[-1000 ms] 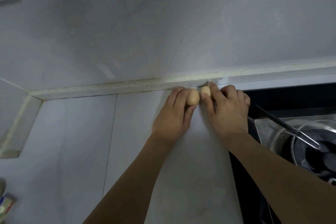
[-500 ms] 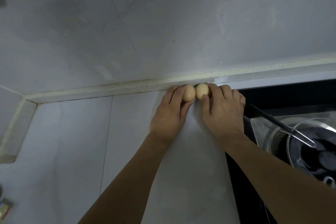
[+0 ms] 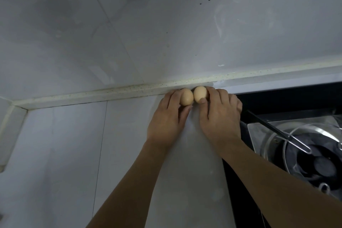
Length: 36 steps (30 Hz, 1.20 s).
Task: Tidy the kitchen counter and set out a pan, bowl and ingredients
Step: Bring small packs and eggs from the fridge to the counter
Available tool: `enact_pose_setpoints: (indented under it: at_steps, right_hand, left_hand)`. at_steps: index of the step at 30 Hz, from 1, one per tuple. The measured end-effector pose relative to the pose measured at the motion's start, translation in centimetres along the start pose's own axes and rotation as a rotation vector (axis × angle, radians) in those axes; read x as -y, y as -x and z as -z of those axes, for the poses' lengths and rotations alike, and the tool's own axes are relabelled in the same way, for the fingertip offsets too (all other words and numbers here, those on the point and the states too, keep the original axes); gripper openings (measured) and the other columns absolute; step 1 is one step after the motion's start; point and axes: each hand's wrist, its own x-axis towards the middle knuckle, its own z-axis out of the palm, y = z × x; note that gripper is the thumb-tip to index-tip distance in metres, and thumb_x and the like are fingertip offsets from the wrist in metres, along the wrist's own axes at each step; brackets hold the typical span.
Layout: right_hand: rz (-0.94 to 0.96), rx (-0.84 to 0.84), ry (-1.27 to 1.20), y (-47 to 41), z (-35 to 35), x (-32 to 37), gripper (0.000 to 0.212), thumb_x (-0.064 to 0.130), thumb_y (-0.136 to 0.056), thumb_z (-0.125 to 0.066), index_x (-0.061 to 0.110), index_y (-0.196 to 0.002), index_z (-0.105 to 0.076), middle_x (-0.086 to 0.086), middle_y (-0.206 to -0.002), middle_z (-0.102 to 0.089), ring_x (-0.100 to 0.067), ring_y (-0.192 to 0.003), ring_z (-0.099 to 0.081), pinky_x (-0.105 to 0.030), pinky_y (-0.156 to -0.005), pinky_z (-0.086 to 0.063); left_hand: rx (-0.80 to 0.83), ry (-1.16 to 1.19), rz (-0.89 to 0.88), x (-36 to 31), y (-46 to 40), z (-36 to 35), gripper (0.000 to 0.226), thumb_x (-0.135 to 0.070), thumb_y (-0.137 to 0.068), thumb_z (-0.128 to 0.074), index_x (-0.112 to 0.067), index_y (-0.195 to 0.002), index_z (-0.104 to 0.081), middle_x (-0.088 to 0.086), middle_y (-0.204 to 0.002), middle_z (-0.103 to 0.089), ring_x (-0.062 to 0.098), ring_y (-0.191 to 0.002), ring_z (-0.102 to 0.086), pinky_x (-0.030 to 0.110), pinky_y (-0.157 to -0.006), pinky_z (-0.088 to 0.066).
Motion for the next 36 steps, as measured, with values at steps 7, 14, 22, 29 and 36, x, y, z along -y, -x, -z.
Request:
enact_pose_setpoints:
  at_steps: [7,14,22,29,36]
  right_hand:
    - [0.0,0.019,-0.009,-0.1,0.0,0.0,0.044,0.039,-0.092,-0.034,0.016,-0.123,-0.055,-0.004,-0.11,-0.058,-0.026,-0.099,-0.049,-0.043,-0.094,-0.033]
    - [0.007,0.012,-0.01,-0.1,0.0,0.0,0.05,0.041,-0.093,-0.029,0.015,-0.128,-0.053,-0.004,-0.116,-0.057,-0.025,-0.103,-0.049,-0.042,-0.097,-0.03]
    - [0.019,-0.012,-0.014,0.0,-0.4,-0.2,0.045,0.037,-0.096,-0.031,0.016,-0.13,-0.052,-0.002,-0.117,-0.057,-0.023,-0.104,-0.048,-0.041,-0.099,-0.029]
    - [0.026,0.034,-0.115,-0.1,0.3,0.0,0.046,0.034,-0.098,-0.032,0.013,-0.136,-0.046,-0.003,-0.132,-0.051,-0.02,-0.124,-0.04,-0.038,-0.11,-0.025]
    - [0.12,0.094,-0.087,0.6,3.6,1.7,0.058,0.036,-0.096,-0.029,0.003,-0.143,-0.037,-0.013,-0.143,-0.043,-0.028,-0.135,-0.035,-0.041,-0.116,-0.025]
  left_hand:
    - [-0.004,-0.038,0.011,0.0,0.1,-0.1,0.045,-0.037,-0.094,-0.057,-0.008,-0.129,-0.053,0.005,-0.127,-0.059,0.015,-0.117,-0.052,0.013,-0.096,-0.034]
    - [-0.008,-0.042,0.02,-0.1,0.1,-0.1,0.05,-0.039,-0.094,-0.056,-0.006,-0.131,-0.051,0.007,-0.128,-0.059,0.016,-0.118,-0.052,0.013,-0.099,-0.032]
    - [0.02,-0.029,0.055,-0.1,0.1,0.0,0.052,-0.044,-0.094,-0.054,-0.009,-0.133,-0.051,0.004,-0.131,-0.057,0.015,-0.12,-0.052,0.012,-0.098,-0.033]
    - [0.033,0.014,0.086,-0.3,-0.1,0.5,0.057,-0.047,-0.096,-0.043,-0.007,-0.136,-0.049,0.009,-0.132,-0.057,0.022,-0.119,-0.056,0.034,-0.098,-0.048]
    - [0.043,-0.009,0.166,-1.5,1.3,4.9,0.052,-0.039,-0.1,-0.044,-0.006,-0.14,-0.046,0.012,-0.138,-0.054,0.026,-0.125,-0.053,0.034,-0.104,-0.041]
